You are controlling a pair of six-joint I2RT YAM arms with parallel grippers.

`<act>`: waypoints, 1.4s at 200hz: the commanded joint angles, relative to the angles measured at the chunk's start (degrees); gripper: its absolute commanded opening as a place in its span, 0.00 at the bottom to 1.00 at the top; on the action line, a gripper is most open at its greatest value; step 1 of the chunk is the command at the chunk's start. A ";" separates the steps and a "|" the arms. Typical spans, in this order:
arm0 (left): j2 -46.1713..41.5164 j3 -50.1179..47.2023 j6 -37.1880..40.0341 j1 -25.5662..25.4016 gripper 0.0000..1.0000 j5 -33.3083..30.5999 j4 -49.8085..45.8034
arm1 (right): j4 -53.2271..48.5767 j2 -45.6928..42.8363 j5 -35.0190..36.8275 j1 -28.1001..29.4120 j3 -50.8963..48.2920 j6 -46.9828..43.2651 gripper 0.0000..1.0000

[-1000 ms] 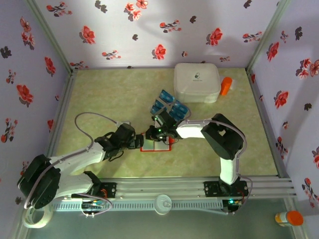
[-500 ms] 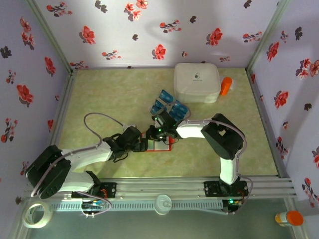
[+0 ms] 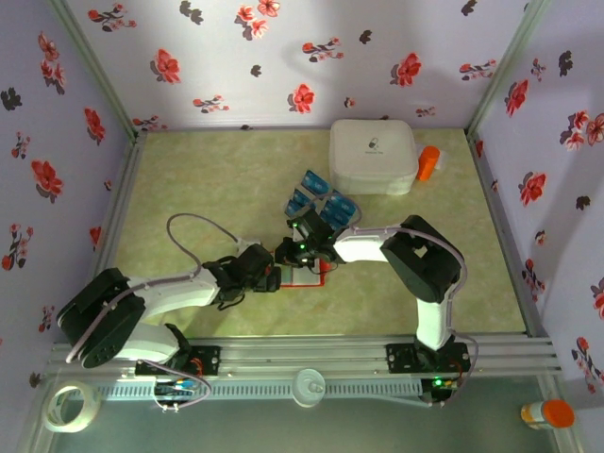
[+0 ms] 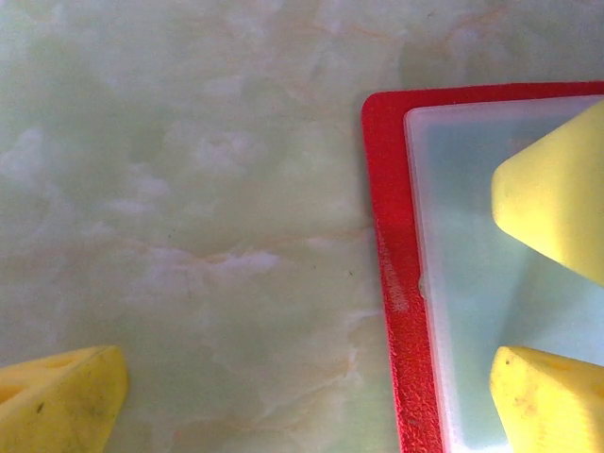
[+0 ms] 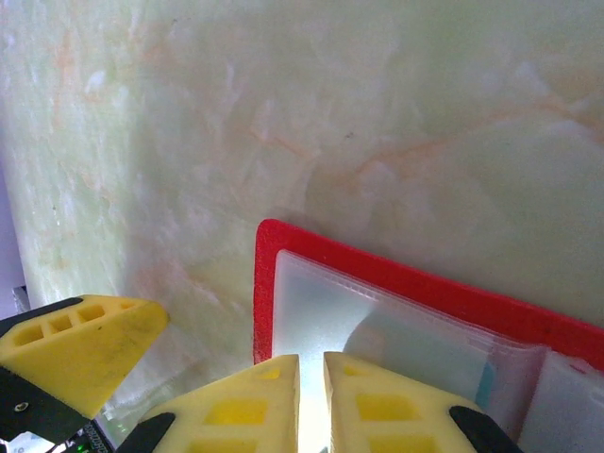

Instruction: Put the credit cards into the card holder

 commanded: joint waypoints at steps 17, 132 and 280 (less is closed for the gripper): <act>1.33 -0.29 0.42 -0.44 1.00 -1.29 -0.39 | -2.74 -3.61 -0.55 -1.80 2.40 -0.76 0.18; 1.85 -1.43 0.18 -0.46 1.00 -1.42 0.38 | -40.23 -12.23 19.35 -12.24 17.92 -27.55 0.36; 2.29 -1.65 0.30 -0.49 1.00 -1.45 0.75 | -51.83 -2.74 29.79 -12.32 27.16 -38.62 0.33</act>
